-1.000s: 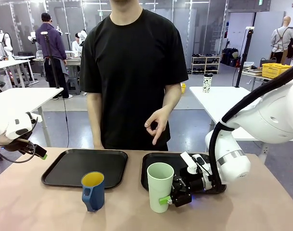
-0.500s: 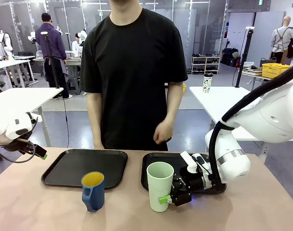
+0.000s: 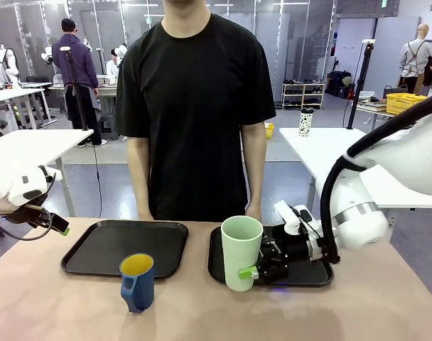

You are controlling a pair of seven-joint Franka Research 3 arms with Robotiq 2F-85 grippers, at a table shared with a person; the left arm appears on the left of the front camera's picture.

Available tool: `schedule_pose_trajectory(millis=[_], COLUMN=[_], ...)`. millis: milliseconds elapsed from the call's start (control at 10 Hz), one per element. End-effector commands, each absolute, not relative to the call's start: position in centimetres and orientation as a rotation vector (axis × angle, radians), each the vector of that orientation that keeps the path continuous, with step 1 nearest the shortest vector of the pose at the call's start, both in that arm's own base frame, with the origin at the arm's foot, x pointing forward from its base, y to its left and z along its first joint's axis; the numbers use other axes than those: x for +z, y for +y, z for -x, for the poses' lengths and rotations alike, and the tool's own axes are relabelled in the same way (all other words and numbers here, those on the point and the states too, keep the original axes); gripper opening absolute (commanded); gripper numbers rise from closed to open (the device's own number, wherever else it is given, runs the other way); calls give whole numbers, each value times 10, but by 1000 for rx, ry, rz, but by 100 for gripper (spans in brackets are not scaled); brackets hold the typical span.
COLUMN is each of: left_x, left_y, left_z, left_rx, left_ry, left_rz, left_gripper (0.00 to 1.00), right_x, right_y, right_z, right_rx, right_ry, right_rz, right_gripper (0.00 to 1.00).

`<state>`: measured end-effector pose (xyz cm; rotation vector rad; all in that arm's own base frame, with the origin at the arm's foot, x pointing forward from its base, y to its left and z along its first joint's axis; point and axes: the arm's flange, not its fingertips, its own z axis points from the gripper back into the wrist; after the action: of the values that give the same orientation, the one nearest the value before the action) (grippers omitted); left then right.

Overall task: Sort and store the cups by type.
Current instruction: Pick up the Reusable plastic cup.

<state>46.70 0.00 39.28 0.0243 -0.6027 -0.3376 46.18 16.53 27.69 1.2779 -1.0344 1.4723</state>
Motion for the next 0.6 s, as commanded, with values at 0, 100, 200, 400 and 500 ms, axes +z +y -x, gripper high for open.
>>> schedule_pose_trajectory(millis=[0,100,200,400,500], left_x=[393,393,393,393,393], left_y=[1,1,1,1,1], left_z=[-467,-467,-467,-467,-467], left_rx=[-344,-344,-344,-344,-344], left_ry=[-603,-603,-603,-603,-603], left_rz=[-33,-33,-33,-33,-33], left_gripper=[100,100,100,100,100], right_x=[293,296,300,293,293], right_y=[159,156,155,155,155], right_z=[-451,-451,-454,-454,-454], right_rx=[1411,1411,1406,1453,1453], right_ry=[-1028,-1034,-1029,-1038,-1038], right_rz=[-1239,-1229,-1205,-1247,-1247], right_gripper=[47,47,47,47,47])
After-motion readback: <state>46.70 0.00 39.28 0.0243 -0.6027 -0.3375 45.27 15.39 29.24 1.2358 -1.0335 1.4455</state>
